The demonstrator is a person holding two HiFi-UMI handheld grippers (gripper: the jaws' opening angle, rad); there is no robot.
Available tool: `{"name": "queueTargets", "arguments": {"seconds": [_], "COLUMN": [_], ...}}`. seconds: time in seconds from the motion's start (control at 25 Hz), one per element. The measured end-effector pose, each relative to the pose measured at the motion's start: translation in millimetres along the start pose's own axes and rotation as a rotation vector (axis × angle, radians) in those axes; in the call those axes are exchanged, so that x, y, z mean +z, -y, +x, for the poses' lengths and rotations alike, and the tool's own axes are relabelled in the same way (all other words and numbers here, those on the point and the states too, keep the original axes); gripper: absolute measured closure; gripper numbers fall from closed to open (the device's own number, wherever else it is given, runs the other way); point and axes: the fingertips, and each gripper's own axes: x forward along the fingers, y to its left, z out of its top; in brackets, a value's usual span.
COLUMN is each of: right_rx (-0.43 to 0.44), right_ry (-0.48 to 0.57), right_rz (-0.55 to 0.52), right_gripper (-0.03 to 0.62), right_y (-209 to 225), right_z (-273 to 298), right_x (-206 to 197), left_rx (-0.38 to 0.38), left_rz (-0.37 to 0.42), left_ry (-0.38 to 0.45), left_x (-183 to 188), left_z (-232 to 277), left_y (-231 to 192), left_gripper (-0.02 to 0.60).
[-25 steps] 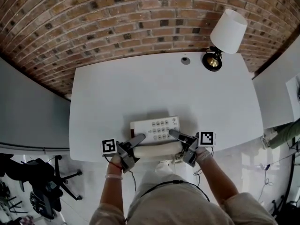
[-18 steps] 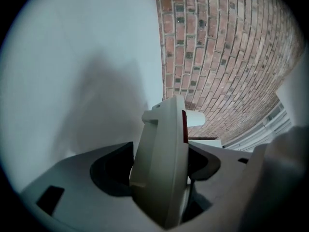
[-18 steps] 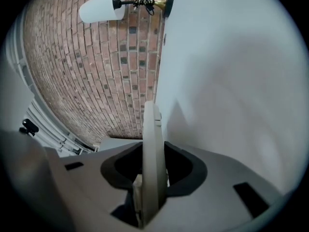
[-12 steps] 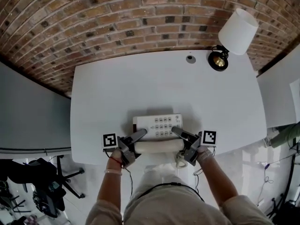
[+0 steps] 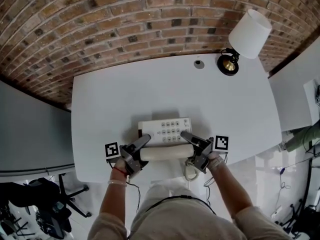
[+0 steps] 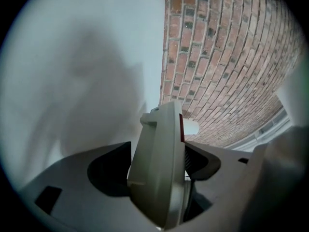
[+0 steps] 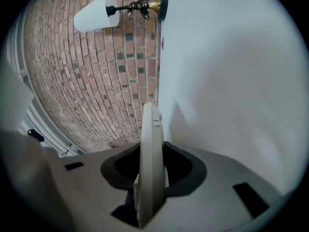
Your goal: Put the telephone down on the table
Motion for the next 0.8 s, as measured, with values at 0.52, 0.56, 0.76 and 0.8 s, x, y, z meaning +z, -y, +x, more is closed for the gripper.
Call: {"name": "queueTargets", "arguments": {"seconds": [0.52, 0.56, 0.76, 0.8], "right_rx": [0.006, 0.005, 0.011, 0.014], "right_ry": [-0.003, -0.008, -0.011, -0.011], "right_rz": [0.062, 0.062, 0.036, 0.023], "right_gripper": [0.462, 0.462, 0.459, 0.458], "right_y": [6.9, 6.7, 4.3, 3.4], "right_z": [2.4, 3.2, 5.6, 5.3], "right_x": [-2.4, -3.0, -2.7, -0.8], "left_rx": [-0.052, -0.047, -0.068, -0.074], "left_rz": [0.004, 0.011, 0.037, 0.043], "left_ry": [0.057, 0.059, 0.064, 0.064], "left_x": [2.7, 2.1, -0.5, 0.0], "left_z": [-15.9, -16.9, -29.4, -32.9], "left_y": [2.5, 2.7, 8.2, 10.4], "left_gripper": [0.272, 0.272, 0.273, 0.272]}}
